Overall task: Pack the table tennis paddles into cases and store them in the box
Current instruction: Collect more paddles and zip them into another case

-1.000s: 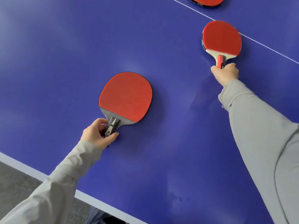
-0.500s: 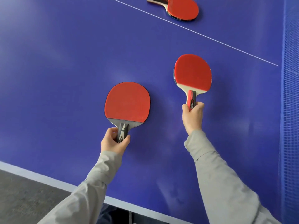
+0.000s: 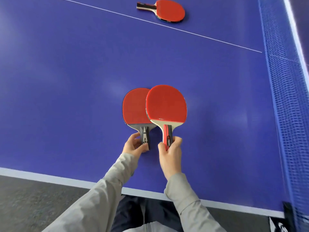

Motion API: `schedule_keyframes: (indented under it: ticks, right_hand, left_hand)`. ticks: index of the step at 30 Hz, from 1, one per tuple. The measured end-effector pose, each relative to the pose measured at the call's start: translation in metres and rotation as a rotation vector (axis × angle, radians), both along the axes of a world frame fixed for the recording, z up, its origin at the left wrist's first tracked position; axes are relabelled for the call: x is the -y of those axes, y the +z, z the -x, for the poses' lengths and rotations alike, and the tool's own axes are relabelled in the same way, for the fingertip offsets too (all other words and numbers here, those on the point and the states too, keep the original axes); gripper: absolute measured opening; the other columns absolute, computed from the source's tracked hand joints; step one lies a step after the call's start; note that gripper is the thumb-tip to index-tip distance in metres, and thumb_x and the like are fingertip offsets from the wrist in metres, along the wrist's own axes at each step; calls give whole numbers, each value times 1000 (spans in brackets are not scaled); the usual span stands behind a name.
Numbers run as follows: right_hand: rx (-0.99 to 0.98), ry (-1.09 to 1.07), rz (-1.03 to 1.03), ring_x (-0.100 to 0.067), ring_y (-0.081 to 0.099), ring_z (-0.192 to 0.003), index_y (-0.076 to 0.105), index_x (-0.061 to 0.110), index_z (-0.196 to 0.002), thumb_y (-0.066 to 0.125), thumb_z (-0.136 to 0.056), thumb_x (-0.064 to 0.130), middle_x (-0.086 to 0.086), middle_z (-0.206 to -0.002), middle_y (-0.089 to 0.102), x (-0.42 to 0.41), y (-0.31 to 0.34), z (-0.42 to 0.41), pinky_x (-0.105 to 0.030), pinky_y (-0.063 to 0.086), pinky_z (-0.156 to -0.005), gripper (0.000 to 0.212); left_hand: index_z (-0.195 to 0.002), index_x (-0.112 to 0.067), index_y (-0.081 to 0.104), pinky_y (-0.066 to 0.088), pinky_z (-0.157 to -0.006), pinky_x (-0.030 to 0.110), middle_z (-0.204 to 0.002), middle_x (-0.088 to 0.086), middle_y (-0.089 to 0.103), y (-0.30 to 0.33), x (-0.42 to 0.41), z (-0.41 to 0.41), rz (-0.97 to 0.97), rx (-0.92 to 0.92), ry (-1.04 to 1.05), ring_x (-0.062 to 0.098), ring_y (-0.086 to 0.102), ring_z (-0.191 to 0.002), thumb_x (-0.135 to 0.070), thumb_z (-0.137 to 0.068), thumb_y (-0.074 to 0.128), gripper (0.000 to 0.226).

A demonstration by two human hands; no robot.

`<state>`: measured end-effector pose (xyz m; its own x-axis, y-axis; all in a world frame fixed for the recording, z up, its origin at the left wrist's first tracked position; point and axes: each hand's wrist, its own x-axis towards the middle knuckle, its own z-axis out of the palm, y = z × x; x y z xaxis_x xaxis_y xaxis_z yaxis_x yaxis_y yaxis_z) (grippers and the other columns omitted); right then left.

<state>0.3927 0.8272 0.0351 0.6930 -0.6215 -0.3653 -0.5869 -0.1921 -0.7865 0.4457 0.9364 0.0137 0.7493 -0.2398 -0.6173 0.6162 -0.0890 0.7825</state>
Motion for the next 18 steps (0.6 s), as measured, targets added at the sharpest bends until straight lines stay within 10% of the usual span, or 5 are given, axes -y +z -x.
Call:
schedule_keyframes:
  ticks: [18]
  right_hand:
    - [-158,231,363,-26,46,-110,48,6,-115,59,-88,34,-7,-111,52,-48,-29,-20,-40,39,-86,41]
  left_hand:
    - [-118,-10,53,53,-54,18,-78,9,61,-5,-18,-18,152,-219,47,18,60,-69,-8,-99,37,24]
